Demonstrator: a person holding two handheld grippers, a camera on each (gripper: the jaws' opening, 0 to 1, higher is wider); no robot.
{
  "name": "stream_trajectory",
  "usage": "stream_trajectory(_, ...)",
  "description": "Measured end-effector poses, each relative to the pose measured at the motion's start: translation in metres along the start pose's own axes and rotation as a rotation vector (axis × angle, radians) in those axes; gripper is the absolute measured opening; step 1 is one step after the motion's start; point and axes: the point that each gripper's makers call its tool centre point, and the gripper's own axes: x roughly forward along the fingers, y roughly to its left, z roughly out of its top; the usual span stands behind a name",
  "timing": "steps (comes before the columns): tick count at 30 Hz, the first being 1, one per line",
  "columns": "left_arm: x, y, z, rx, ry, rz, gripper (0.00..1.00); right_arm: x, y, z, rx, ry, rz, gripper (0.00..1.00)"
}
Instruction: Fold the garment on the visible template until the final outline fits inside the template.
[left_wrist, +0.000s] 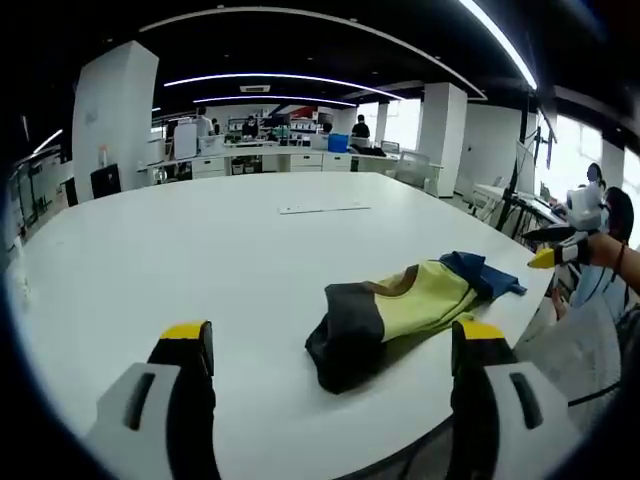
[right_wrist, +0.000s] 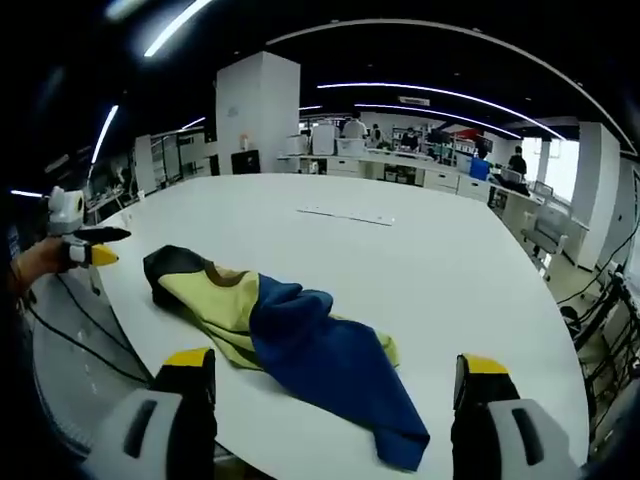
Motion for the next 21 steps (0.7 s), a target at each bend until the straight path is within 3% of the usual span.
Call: stream_trajectory(21, 0.0044, -0.0022, -0.0004, 0.016, 0.009, -0.009, 0.94, 0.0012, -0.002, -0.0018, -0.011, 0.004, -0.001, 1.0)
